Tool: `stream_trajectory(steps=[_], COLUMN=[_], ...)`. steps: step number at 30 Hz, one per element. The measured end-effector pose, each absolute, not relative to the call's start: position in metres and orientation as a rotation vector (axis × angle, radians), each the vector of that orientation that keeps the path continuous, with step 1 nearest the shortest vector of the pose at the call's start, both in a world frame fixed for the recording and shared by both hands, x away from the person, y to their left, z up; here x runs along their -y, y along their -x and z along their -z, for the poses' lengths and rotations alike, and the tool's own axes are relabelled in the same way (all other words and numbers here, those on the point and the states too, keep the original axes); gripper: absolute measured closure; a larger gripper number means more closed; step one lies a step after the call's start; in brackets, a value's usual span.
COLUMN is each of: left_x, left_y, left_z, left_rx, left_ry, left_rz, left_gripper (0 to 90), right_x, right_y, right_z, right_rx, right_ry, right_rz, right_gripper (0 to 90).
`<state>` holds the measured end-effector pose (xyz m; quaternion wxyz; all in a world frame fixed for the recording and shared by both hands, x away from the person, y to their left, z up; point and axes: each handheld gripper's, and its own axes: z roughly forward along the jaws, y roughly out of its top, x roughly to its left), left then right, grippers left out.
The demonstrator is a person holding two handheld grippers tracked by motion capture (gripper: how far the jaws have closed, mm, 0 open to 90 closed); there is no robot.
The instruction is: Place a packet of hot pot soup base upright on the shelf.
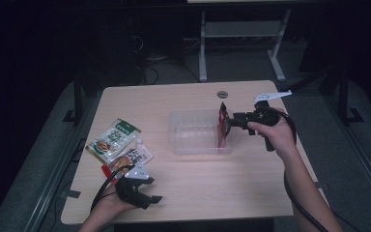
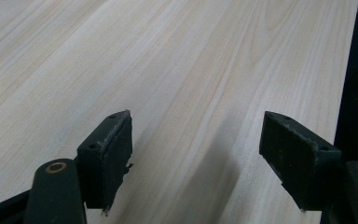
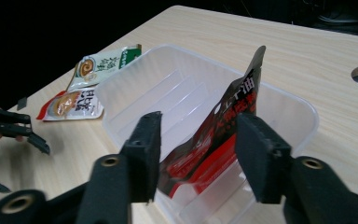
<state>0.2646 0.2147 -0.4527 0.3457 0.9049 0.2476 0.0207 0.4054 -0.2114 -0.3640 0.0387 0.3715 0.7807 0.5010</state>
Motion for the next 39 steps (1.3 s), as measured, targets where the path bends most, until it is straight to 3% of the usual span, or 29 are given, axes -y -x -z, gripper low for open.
stream_trajectory(steps=[4, 7, 12, 17, 24, 29, 32, 39], left_x=[-0.215, -0.215, -0.215, -0.216, -0.217, -0.219, -0.221, -0.224], left_y=[-0.264, -0.264, -0.264, -0.265, -0.264, -0.265, -0.265, -0.265], left_z=[0.453, 0.453, 0.454, 0.452, 0.45, 0.45, 0.45, 0.447], left_rx=[-0.646, -0.67, -0.666, -0.664, -0.69, -0.696, -0.692, -0.698], left_ry=[-2.349, -2.351, -2.357, -2.342, -2.324, -2.337, -2.349, -2.337], left_rz=[-0.045, -0.029, -0.036, -0.021, -0.014, -0.019, -0.033, -0.073], left_gripper=[22.7, 20.3, 18.9, 16.5, 15.1, 16.2, 19.9, 22.4], right_x=[0.218, 0.224, 0.232, 0.237, 0.242, 0.243, 0.24, 0.237], right_y=[-0.397, -0.386, -0.366, -0.345, -0.331, -0.321, -0.315, -0.302], right_z=[0.359, 0.358, 0.359, 0.368, 0.383, 0.4, 0.413, 0.427], right_rx=[-2.42, -2.421, -2.437, -2.506, -2.527, -2.528, -2.56, -2.572], right_ry=[-1.138, -1.111, -1.123, -1.048, -1.088, -1.126, -1.16, -1.177], right_rz=[-1.525, -1.479, -1.417, -1.371, -1.333, -1.313, -1.306, -1.276], right_gripper=[47.3, 51.5, 46.9, 54.8, 55.3, 51.6, 42.0, 36.3])
